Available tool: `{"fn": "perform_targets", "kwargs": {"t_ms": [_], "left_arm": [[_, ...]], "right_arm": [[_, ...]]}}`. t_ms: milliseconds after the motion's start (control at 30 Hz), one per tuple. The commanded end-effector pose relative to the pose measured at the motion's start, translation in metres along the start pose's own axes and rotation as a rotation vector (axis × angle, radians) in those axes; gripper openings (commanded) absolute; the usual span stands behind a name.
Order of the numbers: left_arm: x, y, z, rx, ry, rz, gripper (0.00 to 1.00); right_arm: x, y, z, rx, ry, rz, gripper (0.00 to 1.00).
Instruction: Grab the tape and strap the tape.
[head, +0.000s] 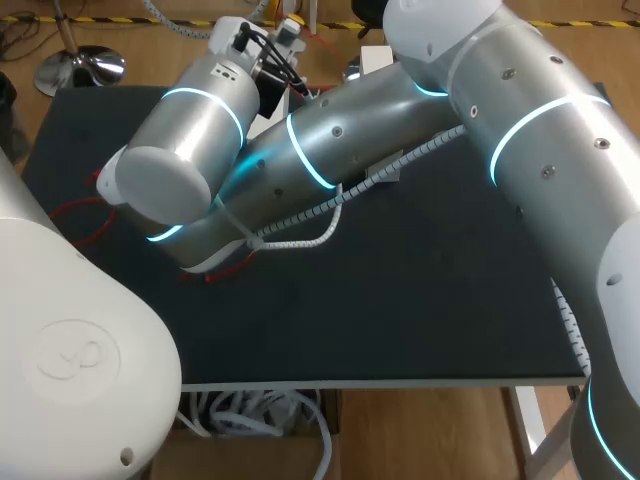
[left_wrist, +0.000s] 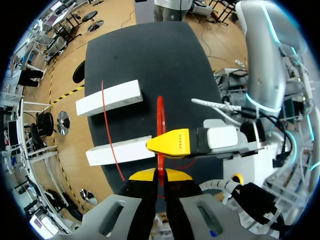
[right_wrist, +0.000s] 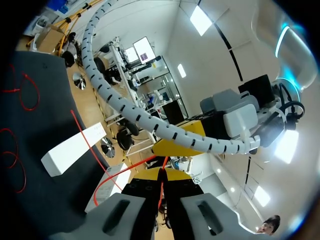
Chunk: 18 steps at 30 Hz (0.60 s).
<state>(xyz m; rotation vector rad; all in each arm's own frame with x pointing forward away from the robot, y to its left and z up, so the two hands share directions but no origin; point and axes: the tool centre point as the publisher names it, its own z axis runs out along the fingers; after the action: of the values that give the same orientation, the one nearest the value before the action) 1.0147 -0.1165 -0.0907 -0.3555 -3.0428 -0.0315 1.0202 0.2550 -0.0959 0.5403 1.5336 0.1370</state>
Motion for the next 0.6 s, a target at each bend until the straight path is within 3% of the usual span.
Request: {"fn": "perform_targets", "kwargs": {"t_ms": [33, 600], "left_arm": [[0.0012, 0.0002, 0.0006, 0.0, -0.002, 0.001, 0.0], [0.0012, 0.0002, 0.0006, 0.0, -0.002, 0.001, 0.0]], "right_arm": [[-0.0005, 0.0041, 0.0003, -0.003, 0.003, -0.001, 0.0], [-0.0024, 0.0125, -0.0001, -0.025, 0.002, 0.0, 0.0]]}}
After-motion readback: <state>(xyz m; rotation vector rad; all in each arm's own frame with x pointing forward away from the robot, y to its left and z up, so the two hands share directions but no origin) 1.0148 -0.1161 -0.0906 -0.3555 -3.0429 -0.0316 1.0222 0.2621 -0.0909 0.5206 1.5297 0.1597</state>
